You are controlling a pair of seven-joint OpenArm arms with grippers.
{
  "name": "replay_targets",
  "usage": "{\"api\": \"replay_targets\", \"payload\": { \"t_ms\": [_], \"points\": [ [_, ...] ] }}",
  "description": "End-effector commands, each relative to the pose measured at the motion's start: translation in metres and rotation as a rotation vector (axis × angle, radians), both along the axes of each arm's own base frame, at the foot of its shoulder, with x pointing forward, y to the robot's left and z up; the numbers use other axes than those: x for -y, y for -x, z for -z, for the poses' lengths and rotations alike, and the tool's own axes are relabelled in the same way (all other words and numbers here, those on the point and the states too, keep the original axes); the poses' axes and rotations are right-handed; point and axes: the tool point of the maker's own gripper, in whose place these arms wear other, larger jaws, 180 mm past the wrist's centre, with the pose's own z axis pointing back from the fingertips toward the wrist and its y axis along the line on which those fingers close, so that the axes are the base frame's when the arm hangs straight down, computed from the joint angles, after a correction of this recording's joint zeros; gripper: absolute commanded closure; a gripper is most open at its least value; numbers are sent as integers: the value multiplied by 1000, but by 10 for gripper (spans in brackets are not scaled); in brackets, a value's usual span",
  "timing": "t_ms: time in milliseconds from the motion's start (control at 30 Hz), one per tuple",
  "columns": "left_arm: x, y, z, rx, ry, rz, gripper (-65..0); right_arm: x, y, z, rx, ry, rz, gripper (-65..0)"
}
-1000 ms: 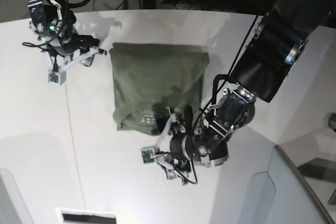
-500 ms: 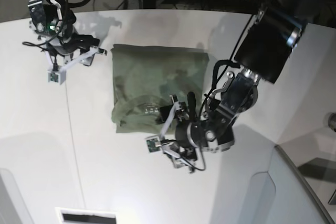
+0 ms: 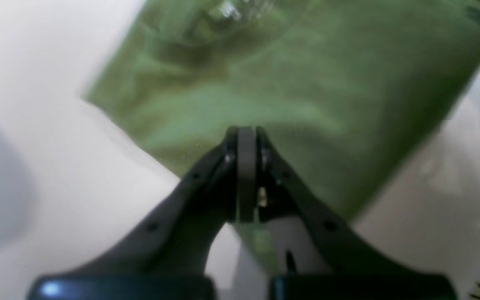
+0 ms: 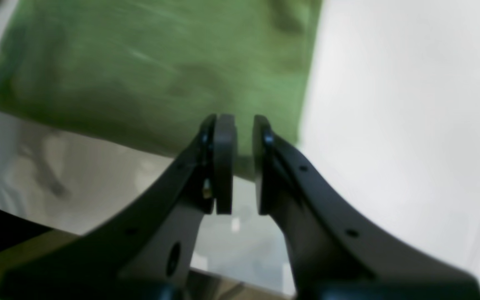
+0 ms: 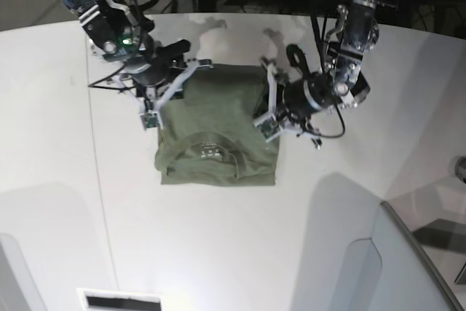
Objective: Layout the t-shirt on the table in an organized manner, then fold the t-shirt properly
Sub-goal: 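Pat the folded shirt flat with both grippers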
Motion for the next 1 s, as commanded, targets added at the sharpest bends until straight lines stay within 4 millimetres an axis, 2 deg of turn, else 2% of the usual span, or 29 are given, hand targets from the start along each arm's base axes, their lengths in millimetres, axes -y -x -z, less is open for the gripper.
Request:
{"api": "replay_targets", "payload": {
  "t_ms": [0, 167, 267, 367, 433, 500, 600, 767, 833, 900, 967],
  "points": [
    [1, -5, -7, 25, 26, -8, 0, 2, -11, -5, 41, 2, 9, -74],
    [-2, 10, 9, -27, 21, -15, 0, 9, -11, 18, 1, 40, 10, -74],
    [-9, 19, 21, -68, 4, -21, 0, 2, -8, 33, -4, 24, -49, -74],
    [-13, 33, 36, -118, 0, -29, 0, 16, -3, 48, -30, 28, -21, -74],
    [-13, 39, 39, -131, -1, -29, 0, 19, 3, 53, -46, 32, -11, -72],
    [-13, 42, 40, -136, -1, -28, 0, 20, 4, 54, -47, 32, -10, -72],
    [-10, 34, 26, -92, 9, -21, 0, 19, 1, 48, -31, 28, -15, -72],
    [-12, 18, -3, 6, -3, 4, 0, 1, -8, 7, 71, -36, -34, -72],
    [-11, 16, -8, 23, -4, 9, 0, 0, -13, -6, 101, -45, -40, -72],
    [-12, 17, -7, 20, -6, 9, 0, -1, -16, -6, 93, -38, -50, -72],
    [-13, 21, 1, -7, -7, 2, 0, 2, -20, 3, 68, -24, -49, -72]
  ]
}}
